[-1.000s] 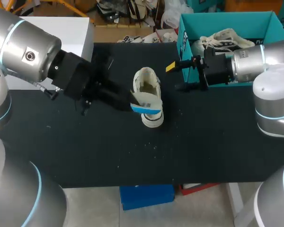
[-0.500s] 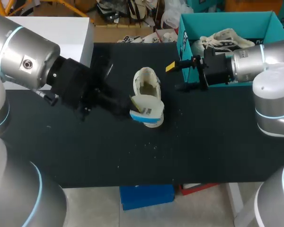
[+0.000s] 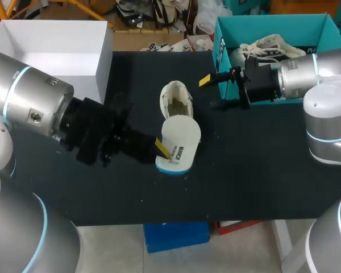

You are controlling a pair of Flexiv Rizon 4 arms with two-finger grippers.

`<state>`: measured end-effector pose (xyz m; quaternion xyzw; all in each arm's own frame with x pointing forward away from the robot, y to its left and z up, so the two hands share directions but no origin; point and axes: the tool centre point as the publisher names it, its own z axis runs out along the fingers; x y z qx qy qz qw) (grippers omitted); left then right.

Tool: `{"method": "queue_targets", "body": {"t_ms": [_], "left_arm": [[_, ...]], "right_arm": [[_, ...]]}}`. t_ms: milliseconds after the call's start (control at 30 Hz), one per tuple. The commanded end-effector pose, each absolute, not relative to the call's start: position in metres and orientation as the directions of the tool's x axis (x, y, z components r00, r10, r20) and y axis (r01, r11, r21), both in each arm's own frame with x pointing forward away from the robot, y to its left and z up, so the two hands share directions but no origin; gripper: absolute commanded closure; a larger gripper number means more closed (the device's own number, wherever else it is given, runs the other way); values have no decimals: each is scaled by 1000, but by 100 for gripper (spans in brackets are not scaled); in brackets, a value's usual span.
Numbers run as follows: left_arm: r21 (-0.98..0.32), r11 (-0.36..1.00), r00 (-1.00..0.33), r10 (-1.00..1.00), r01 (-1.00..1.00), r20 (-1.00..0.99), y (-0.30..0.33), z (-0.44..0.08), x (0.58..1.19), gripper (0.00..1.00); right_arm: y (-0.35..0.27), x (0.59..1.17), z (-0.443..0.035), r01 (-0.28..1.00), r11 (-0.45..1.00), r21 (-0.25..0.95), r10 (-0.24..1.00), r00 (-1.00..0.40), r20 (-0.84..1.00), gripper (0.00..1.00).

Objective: Take the shoe out of the shoebox, open the shoe tongue, remove and reinsert the insole, then place the shoe into the shoebox

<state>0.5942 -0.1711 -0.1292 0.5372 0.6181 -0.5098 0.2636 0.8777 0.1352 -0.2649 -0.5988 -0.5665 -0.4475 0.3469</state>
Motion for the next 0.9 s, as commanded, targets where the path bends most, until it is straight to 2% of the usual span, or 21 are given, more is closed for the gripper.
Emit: {"method": "queue_targets", "body": {"t_ms": [33,267,400,500,900], "left_arm": [[-340,-90,-289,355,936,-889,-169,-134,589,100],[-340,-90,-289,355,936,-889,-169,-134,589,100],[-141,-96,-101,341,985,-935,-175,-136,562,100],[-64,-78,-34,342,995,-939,-172,-151,560,100],[102,-26,105,303,994,-947,-154,-202,596,100]], "right_arm": [[137,877,-266,988,-120,92,368,-42,929,0],[137,877,-266,988,-120,92,368,-42,929,0],[137,877,-266,988,-120,92,368,-42,929,0],[137,877,-266,988,-120,92,368,-42,929,0],[137,877,-266,988,-120,92,368,-42,929,0]]}}
